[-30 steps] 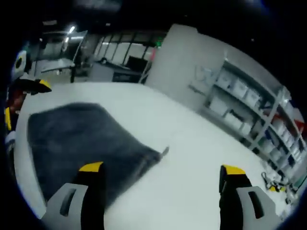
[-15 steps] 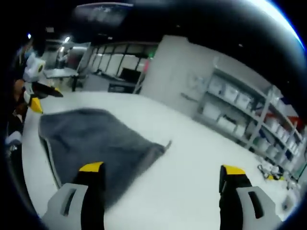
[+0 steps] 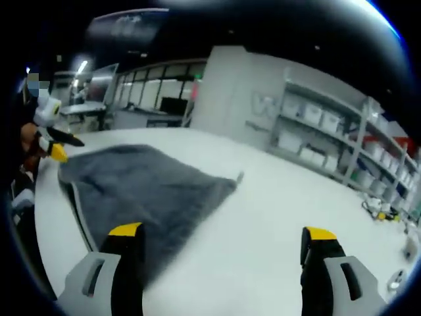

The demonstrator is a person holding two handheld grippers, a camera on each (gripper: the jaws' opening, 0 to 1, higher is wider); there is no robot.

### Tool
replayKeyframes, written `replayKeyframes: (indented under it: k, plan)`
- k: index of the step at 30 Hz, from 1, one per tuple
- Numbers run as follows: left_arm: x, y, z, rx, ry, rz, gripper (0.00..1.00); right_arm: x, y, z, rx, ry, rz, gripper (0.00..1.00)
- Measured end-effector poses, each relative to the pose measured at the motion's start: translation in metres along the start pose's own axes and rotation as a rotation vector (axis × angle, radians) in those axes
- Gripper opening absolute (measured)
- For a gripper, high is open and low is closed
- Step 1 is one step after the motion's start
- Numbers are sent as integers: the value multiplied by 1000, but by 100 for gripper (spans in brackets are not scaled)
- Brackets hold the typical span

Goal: Open the folded towel by lifting each exposed corner and separating the folded layers until the towel lies flat within the target outline without major curled edges

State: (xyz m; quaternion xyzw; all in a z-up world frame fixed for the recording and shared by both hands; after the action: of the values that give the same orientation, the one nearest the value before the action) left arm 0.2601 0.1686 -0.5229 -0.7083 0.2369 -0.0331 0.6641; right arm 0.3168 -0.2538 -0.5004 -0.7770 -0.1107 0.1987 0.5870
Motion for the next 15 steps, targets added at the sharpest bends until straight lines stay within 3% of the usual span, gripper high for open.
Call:
replayKeyframes:
  k: [15]
  plan:
    - [-26,15,9,-28,-8,35,85,4,-20,12,-66,-50,-18,100]
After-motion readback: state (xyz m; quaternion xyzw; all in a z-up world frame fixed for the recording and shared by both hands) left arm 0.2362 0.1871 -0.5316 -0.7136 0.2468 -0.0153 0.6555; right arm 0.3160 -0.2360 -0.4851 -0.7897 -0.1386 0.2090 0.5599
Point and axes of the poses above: the point that each gripper's makers call its tool centre point, and the gripper's own axes: x roughly forward along the fingers, z roughly to its left, y roughly out of its underside, the point moved 10 cm from there along -x, roughly backward along the fingers, and after that the axes turned 8 degrees about -z, right-handed, at the moved point
